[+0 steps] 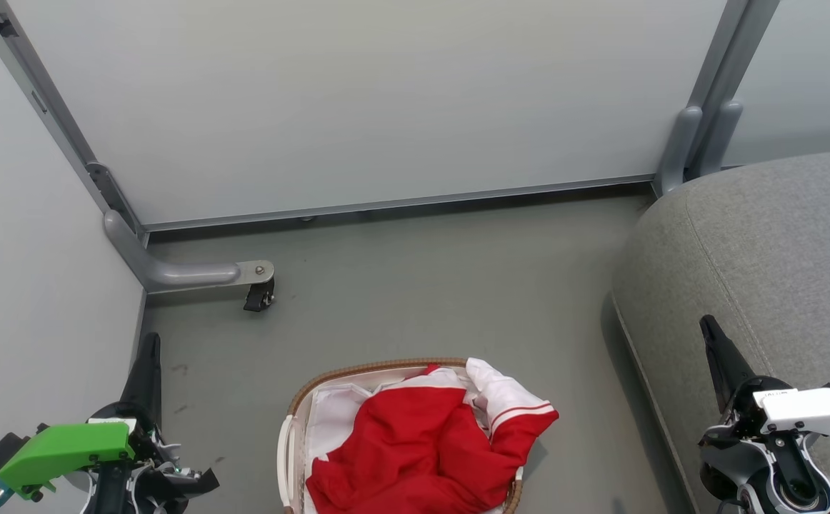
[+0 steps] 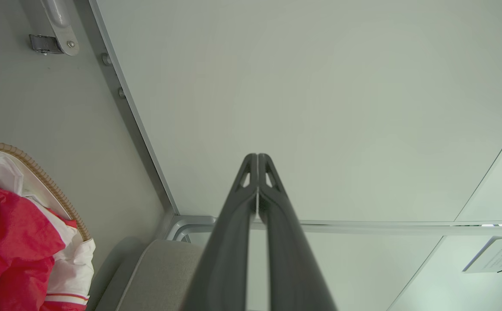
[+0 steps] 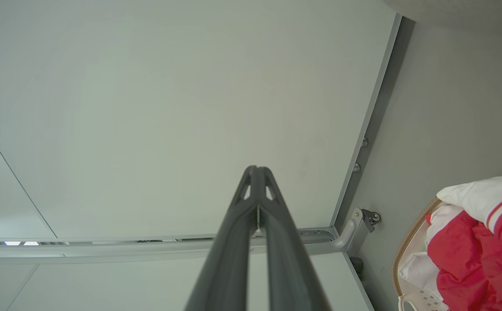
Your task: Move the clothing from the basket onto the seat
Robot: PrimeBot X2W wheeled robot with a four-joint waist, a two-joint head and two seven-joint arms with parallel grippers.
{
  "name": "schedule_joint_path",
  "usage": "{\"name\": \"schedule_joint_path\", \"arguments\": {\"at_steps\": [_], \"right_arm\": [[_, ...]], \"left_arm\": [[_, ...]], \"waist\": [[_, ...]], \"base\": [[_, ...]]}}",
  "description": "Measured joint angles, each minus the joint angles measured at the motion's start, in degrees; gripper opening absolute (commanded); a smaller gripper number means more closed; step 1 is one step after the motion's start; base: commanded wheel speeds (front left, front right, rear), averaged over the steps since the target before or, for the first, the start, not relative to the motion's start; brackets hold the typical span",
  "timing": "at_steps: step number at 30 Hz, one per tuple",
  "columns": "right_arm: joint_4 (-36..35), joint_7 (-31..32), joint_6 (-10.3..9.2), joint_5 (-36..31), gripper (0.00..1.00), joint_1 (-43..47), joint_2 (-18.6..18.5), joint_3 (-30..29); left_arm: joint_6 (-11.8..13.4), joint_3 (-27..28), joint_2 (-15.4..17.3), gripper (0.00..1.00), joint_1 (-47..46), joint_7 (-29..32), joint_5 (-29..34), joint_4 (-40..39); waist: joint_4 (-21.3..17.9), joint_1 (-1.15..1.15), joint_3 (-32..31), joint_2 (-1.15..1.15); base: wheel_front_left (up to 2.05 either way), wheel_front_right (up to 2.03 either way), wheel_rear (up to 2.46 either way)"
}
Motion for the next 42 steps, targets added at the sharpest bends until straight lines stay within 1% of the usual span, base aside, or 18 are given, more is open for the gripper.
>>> {"name": "schedule_joint_path", "arguments": {"at_steps": [17, 18, 23, 27, 30, 39, 42], "right_arm": [[0.00, 0.00, 0.00, 0.00, 0.00, 0.00, 0.00, 0.00], [0.20, 0.00, 0.00, -0.01, 1.00, 0.02, 0.04, 0.00], [2.03, -0.19, -0.02, -0.11, 1.00, 1.06, 0.70, 0.16], [2.16, -1.36, -0.02, -1.56, 1.00, 1.12, 0.37, 0.54], [2.42, -2.24, -0.02, -4.50, 1.00, 1.08, 0.07, 0.49], [1.90, -4.66, -0.02, -16.28, 1.00, 0.82, -0.05, 0.60], [1.67, -5.36, -0.02, -19.69, 1.00, 0.66, -0.11, 1.12]], "left_arm": [[0.00, 0.00, 0.00, 0.00, 0.00, 0.00, 0.00, 0.00], [0.02, -0.01, -0.04, 1.00, 0.06, -0.02, 0.00, 0.16], [0.07, -0.16, -0.43, 1.00, 1.64, -0.25, 0.02, 2.37], [0.08, -0.44, -0.41, 1.00, 1.69, -1.56, 1.38, 2.91], [0.07, -0.23, -0.37, 1.00, 1.68, -2.38, 4.64, 3.10], [0.09, -0.05, -0.33, 1.00, 1.63, -4.71, 18.78, 2.79], [0.26, -0.41, -0.33, 1.00, 1.63, -5.46, 22.52, 2.58]], "waist": [[0.00, 0.00, 0.00, 0.00], [0.00, 0.00, 0.00, 0.00], [0.00, 0.00, 0.04, 0.00], [0.02, 0.00, 0.08, 0.00], [0.03, 0.00, 0.13, 0.00], [0.00, 0.00, 0.38, 0.00], [0.02, 0.00, 0.48, 0.00]], "base": [[0.00, 0.00, 0.00], [0.00, 0.00, 0.00], [0.00, 0.00, 0.00], [0.00, 0.00, 0.00], [0.00, 0.00, 0.00], [0.00, 0.00, 0.00], [0.00, 0.00, 0.00]]}}
